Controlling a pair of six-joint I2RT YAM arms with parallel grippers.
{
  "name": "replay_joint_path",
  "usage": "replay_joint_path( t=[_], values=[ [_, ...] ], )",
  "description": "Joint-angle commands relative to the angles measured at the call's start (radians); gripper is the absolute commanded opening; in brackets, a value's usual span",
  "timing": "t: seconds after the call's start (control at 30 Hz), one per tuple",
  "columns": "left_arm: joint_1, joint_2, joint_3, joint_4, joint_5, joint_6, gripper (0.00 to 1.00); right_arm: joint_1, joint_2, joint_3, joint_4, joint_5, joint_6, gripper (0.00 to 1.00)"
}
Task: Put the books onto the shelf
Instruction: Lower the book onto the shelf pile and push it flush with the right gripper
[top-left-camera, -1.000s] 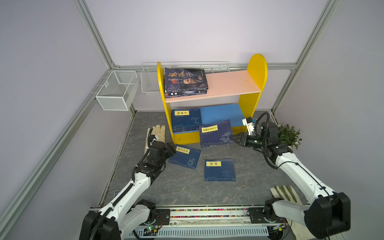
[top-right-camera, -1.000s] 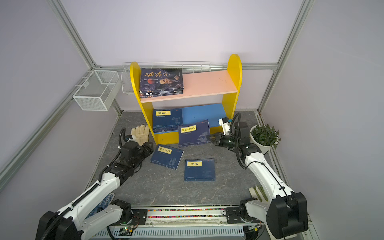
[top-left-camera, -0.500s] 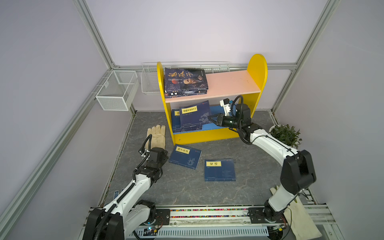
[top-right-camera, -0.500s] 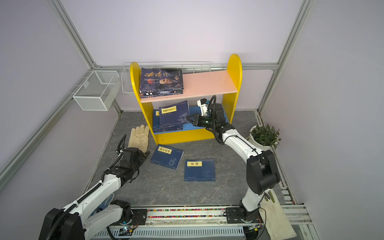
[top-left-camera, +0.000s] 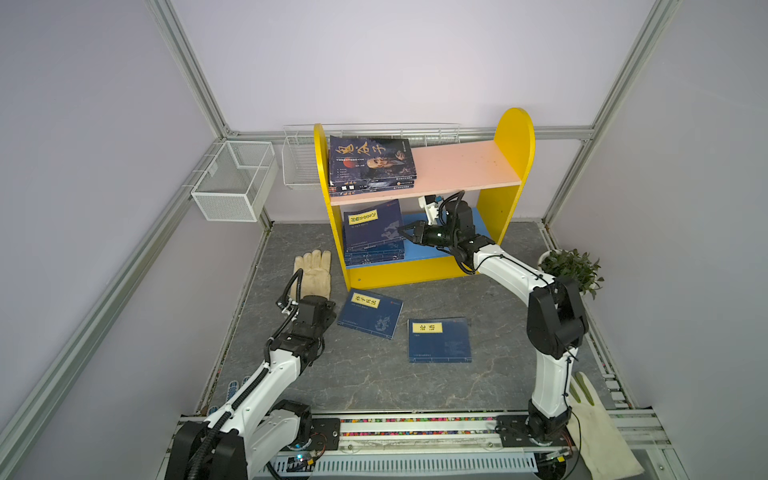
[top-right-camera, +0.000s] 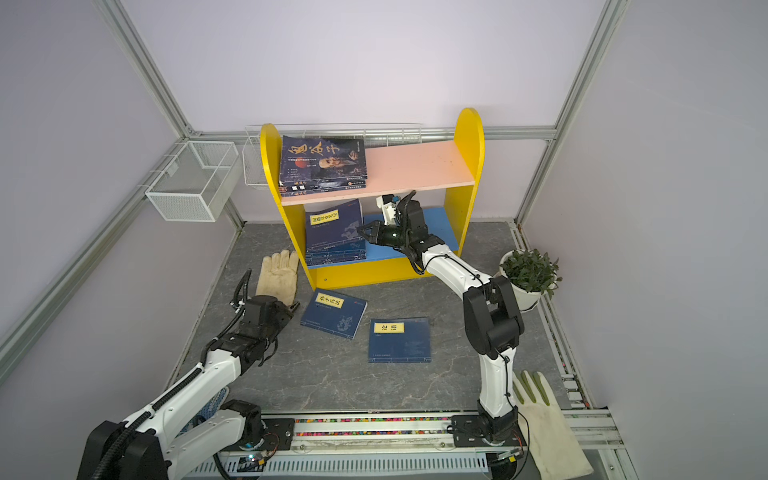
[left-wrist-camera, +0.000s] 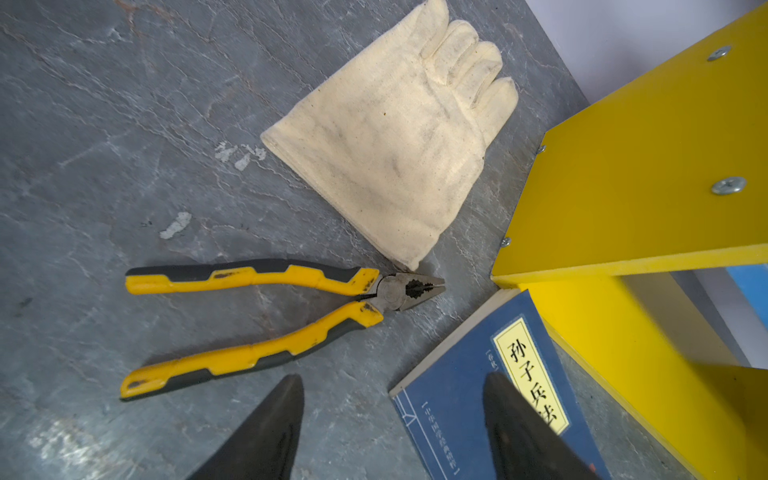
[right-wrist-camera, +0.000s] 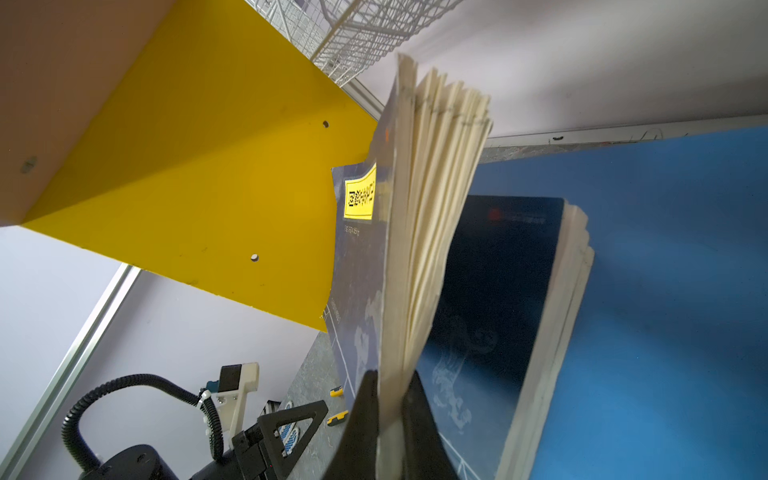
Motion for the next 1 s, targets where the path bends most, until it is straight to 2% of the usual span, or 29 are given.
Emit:
replay_joint_path(
  t=[0.0,0.27,0.3,0.43,0.67,0.83,0.97],
  values=[
    [0.006,-0.007,0.020,-0.015,-0.025,-0.020,0.69,0.014,0.028,0.033,-0.013,-0.032,0.023,0.08],
    [0.006,0.000,0.024,-0.020,-0.026,-0.020,0.69,0.027,0.041,0.032,-0.056,-0.018,0.007,0.09],
    [0.006,-0.001,0.024,-0.019,-0.025,-0.020,0.69,0.028,0.040,0.032,-0.066,-0.009,0.002,0.11],
    [0.006,0.008,0.024,-0.013,-0.022,-0.020,0.69,0.035,0.029,0.050,-0.148,0.062,-0.037,0.32],
    [0.006,0.016,0.029,-0.016,-0.017,-0.019,0.69,0.054,0.017,0.144,-0.364,0.238,-0.176,0.52],
    [0.006,0.013,0.028,-0.013,-0.019,-0.018,0.69,0.063,-0.004,0.155,-0.422,0.364,-0.232,0.62],
    [0.006,0.020,0.026,0.034,0.020,0.043,0.69,0.065,-0.066,0.098,-0.417,0.446,-0.262,0.64]
  ],
)
